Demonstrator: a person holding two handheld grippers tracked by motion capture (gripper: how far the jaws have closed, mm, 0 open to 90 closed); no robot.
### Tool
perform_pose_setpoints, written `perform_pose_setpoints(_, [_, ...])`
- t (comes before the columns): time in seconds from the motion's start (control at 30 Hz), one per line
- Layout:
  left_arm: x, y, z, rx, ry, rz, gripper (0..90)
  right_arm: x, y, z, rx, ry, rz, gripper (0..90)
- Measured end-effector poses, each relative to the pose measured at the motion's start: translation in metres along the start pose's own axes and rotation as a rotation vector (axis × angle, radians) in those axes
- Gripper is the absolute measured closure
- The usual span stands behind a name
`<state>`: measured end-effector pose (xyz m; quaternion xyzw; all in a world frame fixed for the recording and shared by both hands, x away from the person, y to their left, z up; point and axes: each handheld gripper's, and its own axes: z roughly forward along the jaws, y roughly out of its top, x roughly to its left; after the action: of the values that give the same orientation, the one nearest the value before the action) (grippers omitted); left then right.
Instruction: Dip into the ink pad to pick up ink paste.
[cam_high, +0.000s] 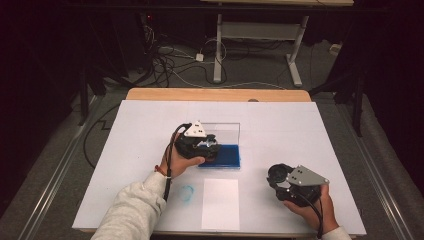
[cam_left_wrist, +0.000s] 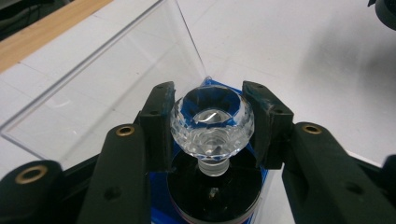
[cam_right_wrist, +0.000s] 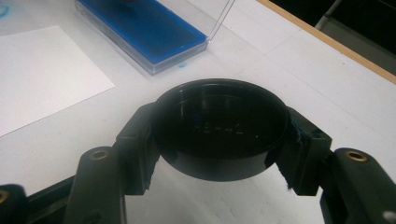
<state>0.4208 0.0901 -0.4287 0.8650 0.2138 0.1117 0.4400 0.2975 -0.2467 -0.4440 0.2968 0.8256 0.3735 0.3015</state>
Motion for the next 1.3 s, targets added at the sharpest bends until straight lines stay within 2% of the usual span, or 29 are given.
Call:
perform_pose_setpoints(0.03, [-0.001, 0.000, 0.001, 0.005, 0.007, 0.004, 55.1, 0.000, 0.000, 0.000, 0.001, 0.000, -0.003, 39.0])
perform_pose_setpoints(0.1, [-0.001, -0.001, 0.003, -0.003, -0.012, -0.004, 55.1, 0.000, 0.000, -0.001, 0.002, -0.005, -0.002, 39.0])
perform_pose_setpoints(0.2, [-0.004, -0.001, 0.006, 0.012, -0.006, 0.011, 55.1, 0.000, 0.000, 0.000, 0.003, -0.003, -0.009, 39.0])
perform_pose_setpoints(0.33, [-0.003, -0.002, 0.007, 0.007, 0.000, 0.017, 55.1, 0.001, 0.000, 0.001, 0.012, 0.002, -0.017, 38.9])
perform_pose_setpoints(0.73, [-0.001, -0.009, 0.013, 0.004, -0.007, 0.011, 55.1, 0.003, -0.001, 0.003, 0.025, 0.006, -0.029, 38.9])
perform_pose_setpoints(1.0, [0.006, -0.012, 0.005, 0.058, -0.046, 0.032, 55.0, 0.005, -0.001, 0.004, 0.036, 0.024, -0.041, 38.9])
perform_pose_setpoints(1.2, [0.001, -0.008, 0.004, 0.107, -0.022, 0.051, 55.0, 0.006, -0.001, 0.004, 0.040, 0.026, -0.043, 38.9])
perform_pose_setpoints(1.3, [0.002, -0.008, 0.003, 0.114, -0.022, 0.040, 55.0, 0.007, -0.001, 0.004, 0.045, 0.029, -0.046, 38.9])
